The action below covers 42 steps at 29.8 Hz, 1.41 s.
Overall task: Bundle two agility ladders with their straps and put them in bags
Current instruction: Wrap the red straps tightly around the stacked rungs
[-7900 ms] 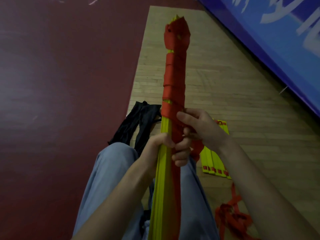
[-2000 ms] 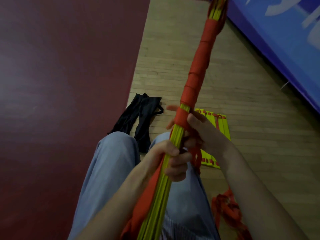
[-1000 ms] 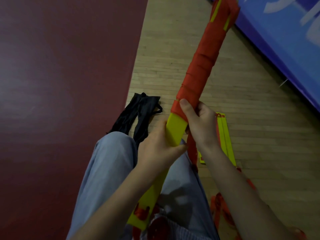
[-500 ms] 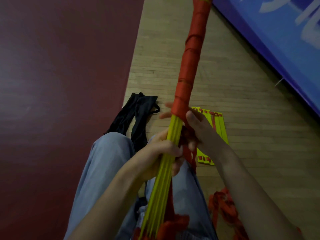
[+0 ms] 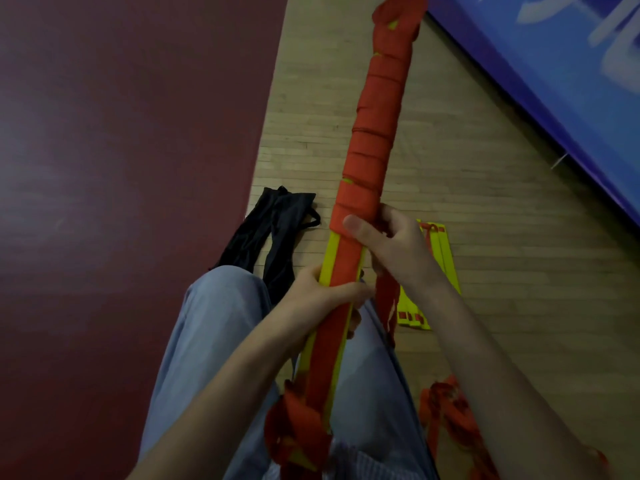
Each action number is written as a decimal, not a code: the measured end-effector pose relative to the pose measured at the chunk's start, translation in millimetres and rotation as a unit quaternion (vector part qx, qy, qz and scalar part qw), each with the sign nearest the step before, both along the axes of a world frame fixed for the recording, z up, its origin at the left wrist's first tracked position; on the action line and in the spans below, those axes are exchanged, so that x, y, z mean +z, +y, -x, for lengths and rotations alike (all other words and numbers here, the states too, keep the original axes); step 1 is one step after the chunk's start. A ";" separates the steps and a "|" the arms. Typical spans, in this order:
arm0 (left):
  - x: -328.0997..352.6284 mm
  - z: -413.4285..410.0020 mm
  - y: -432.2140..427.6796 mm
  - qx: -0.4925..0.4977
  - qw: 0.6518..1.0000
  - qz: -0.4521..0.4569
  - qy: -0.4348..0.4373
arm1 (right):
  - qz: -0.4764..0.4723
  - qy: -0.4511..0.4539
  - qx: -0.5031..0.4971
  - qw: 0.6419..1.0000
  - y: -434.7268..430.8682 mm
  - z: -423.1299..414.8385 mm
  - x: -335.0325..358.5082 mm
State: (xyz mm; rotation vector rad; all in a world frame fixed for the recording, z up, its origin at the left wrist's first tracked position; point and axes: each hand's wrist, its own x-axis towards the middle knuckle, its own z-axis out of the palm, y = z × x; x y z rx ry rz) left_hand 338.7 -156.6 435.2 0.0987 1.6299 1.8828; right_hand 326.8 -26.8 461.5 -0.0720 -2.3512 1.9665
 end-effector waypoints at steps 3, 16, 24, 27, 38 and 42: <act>5.0 -4.6 0.0 -0.016 0.995 -0.090 -0.041 | 0.067 -0.014 0.052 0.996 13.1 -1.3 -9.7; -0.6 13.6 -3.6 -0.136 0.988 -0.068 -0.007 | 0.112 -0.039 0.061 0.991 10.6 -5.5 -10.7; 7.6 9.4 12.9 0.002 1.000 0.024 0.016 | 0.015 0.003 -0.029 0.999 1.6 0.9 -6.0; 8.9 10.1 9.3 -0.015 0.990 -0.125 -0.070 | 0.084 0.001 0.051 0.995 9.0 0.6 -11.5; 2.5 18.0 -11.4 -0.017 0.998 0.026 0.052 | 0.094 0.001 0.042 0.995 2.7 -7.4 -7.2; -1.3 9.0 2.2 0.072 0.953 0.188 0.225 | 0.009 0.051 -0.007 0.999 -2.9 -1.9 -6.5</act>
